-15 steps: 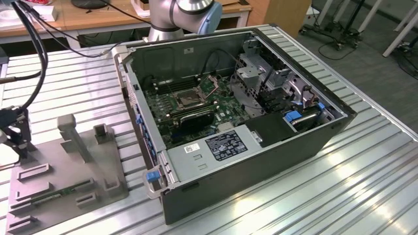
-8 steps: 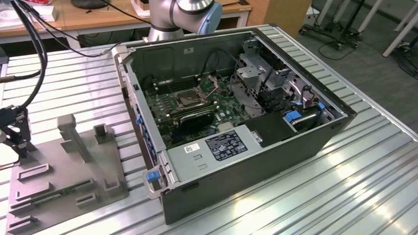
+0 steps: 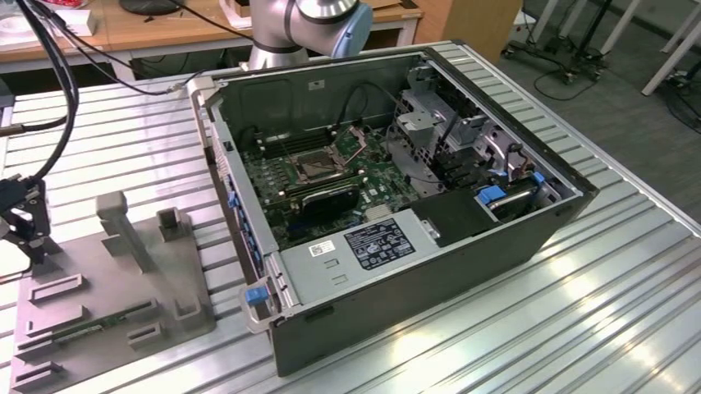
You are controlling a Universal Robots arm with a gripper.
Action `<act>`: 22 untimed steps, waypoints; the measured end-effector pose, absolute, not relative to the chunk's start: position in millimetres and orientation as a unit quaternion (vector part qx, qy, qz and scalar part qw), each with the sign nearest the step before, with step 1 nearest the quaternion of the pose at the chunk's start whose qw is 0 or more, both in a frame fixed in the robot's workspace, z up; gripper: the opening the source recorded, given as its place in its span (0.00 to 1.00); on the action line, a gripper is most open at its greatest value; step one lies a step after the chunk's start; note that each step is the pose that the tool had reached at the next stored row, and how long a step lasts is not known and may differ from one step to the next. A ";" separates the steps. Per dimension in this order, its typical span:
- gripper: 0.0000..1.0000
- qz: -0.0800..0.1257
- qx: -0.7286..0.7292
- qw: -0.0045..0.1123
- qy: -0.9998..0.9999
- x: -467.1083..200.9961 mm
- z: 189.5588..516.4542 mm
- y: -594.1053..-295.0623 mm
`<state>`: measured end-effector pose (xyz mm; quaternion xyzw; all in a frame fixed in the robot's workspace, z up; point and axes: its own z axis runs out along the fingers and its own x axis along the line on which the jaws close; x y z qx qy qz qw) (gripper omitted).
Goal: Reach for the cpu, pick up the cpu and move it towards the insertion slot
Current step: 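Pick up the cpu and move it towards the insertion slot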
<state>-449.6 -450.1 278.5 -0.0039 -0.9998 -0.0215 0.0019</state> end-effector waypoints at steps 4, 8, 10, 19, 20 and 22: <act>0.55 -0.022 -0.004 0.002 -1.000 -449.6 280.7 -450.1; 0.55 -0.022 -0.004 0.002 -1.000 -449.6 283.8 -450.1; 0.55 -0.021 -0.004 0.002 -1.000 -449.6 285.3 -450.1; 0.55 -0.022 -0.004 0.002 -1.000 -449.6 291.3 -450.1; 0.55 -0.022 -0.004 0.002 -1.000 -449.6 291.9 -450.1; 0.55 -0.021 -0.004 0.002 -1.000 -449.6 293.5 -450.1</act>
